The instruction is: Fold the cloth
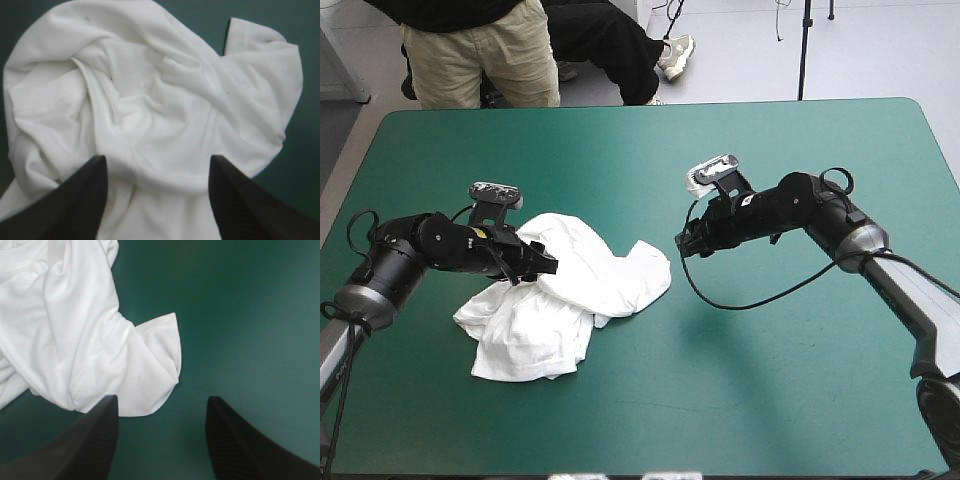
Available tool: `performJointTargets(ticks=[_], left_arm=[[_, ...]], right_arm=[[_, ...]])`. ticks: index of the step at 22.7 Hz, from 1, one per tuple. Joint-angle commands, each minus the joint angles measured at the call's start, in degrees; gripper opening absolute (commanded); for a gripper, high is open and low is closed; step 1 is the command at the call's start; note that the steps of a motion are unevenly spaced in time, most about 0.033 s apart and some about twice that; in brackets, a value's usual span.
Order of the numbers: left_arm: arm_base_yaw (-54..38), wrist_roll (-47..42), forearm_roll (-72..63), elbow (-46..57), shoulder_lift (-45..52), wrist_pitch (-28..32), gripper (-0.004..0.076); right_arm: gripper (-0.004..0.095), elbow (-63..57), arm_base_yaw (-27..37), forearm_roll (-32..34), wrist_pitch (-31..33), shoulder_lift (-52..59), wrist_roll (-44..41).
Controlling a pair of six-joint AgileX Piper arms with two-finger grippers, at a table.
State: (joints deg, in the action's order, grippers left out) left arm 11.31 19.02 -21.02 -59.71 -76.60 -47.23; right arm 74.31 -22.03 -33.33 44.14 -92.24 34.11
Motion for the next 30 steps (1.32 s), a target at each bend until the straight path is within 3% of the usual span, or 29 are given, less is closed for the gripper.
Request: performJointTargets(ticks=[1,15,18,22,26,30], left_arm=[[0.1,0.0,-1.3,-1.8,1.8,1.8,0.0430],[0.1,0.0,-1.3,-1.8,1.8,1.8,0.0430],[0.1,0.0,-1.3,-1.8,1.8,1.7,0.0430],[0.1,0.0,-1.3,-1.8,1.8,1.5,0.0430],[0.1,-0.2,-1.5,-1.8,1.8,1.4,0.0430],[0.1,-0.2,-1.5,-1.8,1.8,1.5,0.0430]], right_arm=[[0.0495,1.8,0.0,-3.5,-2.0,2.3,1.1],[0.0495,1.6,0.0,-5.4,-2.4,0.9,2.7],[0.0495,1.6,0.4,-0.4,1.3,1.5,-0.1],[0.0454,1.0,1.4,10.7,6.1,12.7,-7.5],[0.0445,-1.4,1.4,11.3,6.1,26.0,-11.2],[0.0445,-6.7,1.4,16.7,2.9,37.3,-16.1]])
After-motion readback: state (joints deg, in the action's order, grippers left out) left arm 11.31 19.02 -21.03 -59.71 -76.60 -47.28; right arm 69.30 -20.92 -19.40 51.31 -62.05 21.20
